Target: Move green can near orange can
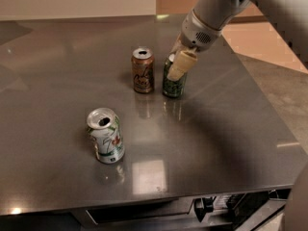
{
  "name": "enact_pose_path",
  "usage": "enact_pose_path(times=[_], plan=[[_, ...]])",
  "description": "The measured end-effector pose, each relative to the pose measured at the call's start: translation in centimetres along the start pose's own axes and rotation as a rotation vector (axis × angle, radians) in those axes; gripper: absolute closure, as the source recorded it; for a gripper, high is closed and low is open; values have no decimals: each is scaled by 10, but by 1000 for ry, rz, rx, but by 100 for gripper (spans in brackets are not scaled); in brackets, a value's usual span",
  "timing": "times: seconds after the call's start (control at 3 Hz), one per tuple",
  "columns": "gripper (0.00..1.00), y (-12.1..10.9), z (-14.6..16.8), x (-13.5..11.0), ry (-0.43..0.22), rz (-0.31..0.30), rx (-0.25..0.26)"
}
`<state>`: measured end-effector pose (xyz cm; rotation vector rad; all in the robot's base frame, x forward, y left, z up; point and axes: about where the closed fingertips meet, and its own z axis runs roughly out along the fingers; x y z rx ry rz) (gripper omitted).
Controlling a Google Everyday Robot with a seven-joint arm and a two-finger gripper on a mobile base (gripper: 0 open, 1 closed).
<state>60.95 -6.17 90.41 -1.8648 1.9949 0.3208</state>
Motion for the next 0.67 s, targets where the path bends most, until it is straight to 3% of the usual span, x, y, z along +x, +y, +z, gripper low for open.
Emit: enact_pose_path(times=[0.33,0.67], plan=[[0,-1,2,-1,-1,-1,0],[0,-1,2,-1,-1,-1,0]])
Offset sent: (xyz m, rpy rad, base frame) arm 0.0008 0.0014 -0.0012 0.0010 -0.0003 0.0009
